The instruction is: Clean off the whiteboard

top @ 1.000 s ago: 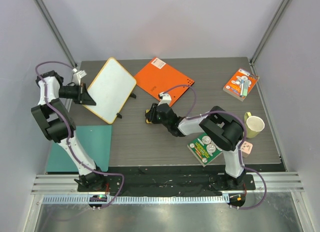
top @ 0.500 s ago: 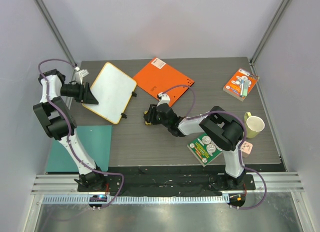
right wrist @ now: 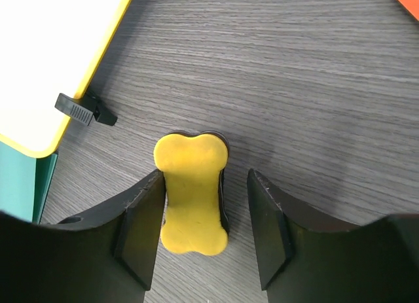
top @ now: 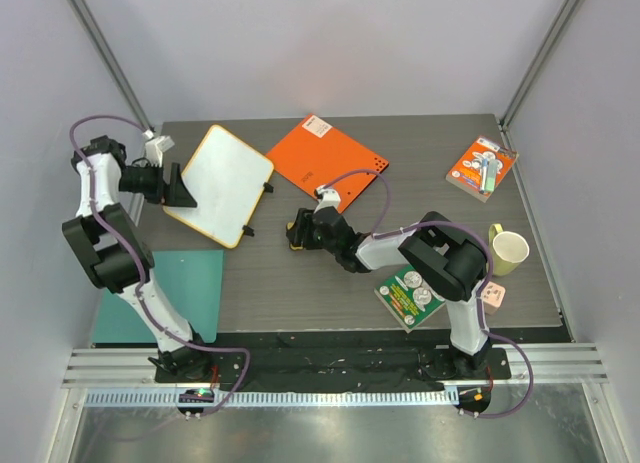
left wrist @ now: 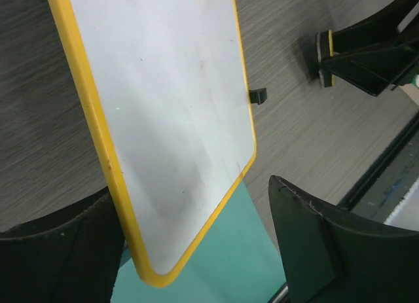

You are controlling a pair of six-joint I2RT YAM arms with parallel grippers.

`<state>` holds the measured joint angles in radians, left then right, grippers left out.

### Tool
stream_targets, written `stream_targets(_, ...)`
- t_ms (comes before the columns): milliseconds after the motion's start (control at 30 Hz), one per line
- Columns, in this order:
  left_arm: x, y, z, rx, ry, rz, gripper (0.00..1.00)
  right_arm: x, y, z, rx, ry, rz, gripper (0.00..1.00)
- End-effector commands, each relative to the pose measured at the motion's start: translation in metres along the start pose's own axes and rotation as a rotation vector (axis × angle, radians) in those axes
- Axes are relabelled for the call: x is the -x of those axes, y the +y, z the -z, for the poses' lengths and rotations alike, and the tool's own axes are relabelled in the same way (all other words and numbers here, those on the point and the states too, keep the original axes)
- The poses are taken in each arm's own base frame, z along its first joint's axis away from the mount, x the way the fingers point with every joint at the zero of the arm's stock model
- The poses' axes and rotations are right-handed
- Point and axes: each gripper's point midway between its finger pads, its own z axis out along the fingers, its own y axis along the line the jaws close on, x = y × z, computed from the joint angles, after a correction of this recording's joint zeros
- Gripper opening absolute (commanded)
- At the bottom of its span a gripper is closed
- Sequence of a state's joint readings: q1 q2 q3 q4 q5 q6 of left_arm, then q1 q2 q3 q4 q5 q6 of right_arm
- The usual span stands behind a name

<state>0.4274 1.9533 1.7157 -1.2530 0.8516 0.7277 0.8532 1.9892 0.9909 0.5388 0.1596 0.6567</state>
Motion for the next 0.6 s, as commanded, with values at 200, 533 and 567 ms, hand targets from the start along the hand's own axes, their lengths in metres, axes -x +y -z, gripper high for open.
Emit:
stream_targets(200, 0.058, 0.050, 0.061, 0.546, -0.274, -0.019, 1.00, 0.023, 0.020, 0.010, 0.021, -0.085, 0.044, 0.77)
stream_targets(533, 0.087, 0.035, 0.138, 0.867, -0.520, 0.046, 1.00, 0.045, 0.008, 0.033, -0.069, -0.186, 0.105, 1.00)
stream_targets(567, 0.086, 0.022, 0.140, 0.845, -0.536, 0.036, 1.00, 0.060, 0.007, 0.041, -0.094, -0.231, 0.106, 1.00)
